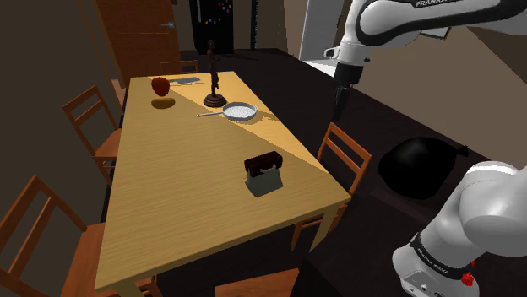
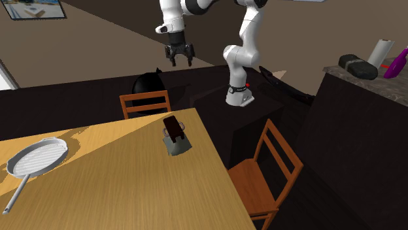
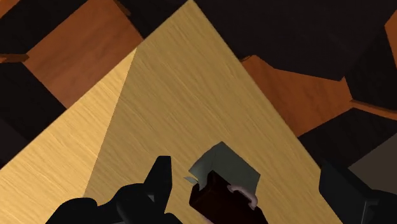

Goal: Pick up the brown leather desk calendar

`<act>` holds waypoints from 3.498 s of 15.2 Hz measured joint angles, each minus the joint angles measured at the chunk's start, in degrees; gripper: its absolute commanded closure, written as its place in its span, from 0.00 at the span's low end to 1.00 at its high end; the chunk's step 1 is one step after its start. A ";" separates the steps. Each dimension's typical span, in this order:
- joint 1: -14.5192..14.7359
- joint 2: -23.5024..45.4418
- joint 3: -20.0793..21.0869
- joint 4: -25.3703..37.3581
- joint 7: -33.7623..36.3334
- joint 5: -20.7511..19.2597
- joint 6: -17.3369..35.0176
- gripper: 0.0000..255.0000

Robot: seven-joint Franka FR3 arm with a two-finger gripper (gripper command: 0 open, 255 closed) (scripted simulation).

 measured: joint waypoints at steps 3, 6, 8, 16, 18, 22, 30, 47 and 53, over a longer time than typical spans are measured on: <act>1.68 6.59 -0.77 1.92 -6.35 0.61 3.36 0.00; 3.01 13.18 -1.15 4.61 -12.67 1.39 5.95 0.00; 3.73 17.10 -1.05 6.25 -16.65 1.89 7.37 0.00; 5.80 33.91 1.54 15.40 -30.66 3.47 12.14 0.00; 6.32 38.05 2.66 18.60 -33.37 3.46 12.56 0.00; 6.32 41.22 3.28 19.38 -35.70 3.52 14.57 0.00; 6.12 43.72 3.45 18.48 -36.34 4.00 17.95 1.00; 6.30 40.31 3.19 19.88 -35.78 3.29 13.12 1.00; 6.41 38.44 3.07 22.27 -35.23 2.84 8.88 1.00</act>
